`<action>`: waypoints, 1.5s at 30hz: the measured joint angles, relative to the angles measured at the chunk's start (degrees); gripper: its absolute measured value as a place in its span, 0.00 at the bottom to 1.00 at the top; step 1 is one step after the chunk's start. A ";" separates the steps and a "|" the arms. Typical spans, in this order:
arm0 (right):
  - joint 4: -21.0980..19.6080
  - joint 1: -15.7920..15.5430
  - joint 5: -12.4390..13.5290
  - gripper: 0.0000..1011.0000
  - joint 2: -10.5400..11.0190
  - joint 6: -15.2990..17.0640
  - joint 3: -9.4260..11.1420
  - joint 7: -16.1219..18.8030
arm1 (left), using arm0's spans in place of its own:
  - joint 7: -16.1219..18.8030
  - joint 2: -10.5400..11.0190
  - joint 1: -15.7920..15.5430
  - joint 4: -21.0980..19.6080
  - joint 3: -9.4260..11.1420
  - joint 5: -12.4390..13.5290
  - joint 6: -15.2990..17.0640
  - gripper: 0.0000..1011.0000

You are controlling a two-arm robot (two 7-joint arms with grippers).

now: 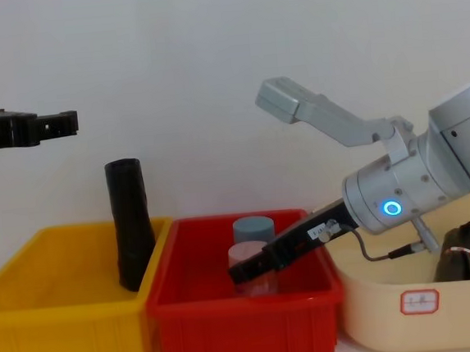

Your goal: Pick up the garbage bag with the one hand and transfer it to the other hand.

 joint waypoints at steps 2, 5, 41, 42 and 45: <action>0.07 0.01 -0.01 0.66 -0.01 -0.02 0.01 0.04 | 0.00 0.00 0.00 0.00 0.00 0.00 0.00 0.99; 0.12 0.02 -0.02 0.66 -0.03 -0.04 0.04 0.07 | 0.00 0.00 0.00 0.00 0.00 0.00 0.00 0.99; -18.45 -5.33 3.46 0.66 6.52 3.33 7.35 -3.51 | 0.00 0.01 0.00 0.00 0.00 0.00 0.00 0.99; -19.05 -5.49 3.59 0.66 6.76 3.39 7.64 -3.63 | 0.00 0.01 0.00 0.00 0.00 0.00 0.00 0.99; -21.58 -6.19 4.31 0.66 7.75 3.83 8.83 -4.32 | 0.00 0.00 0.00 0.00 0.00 0.00 0.00 0.99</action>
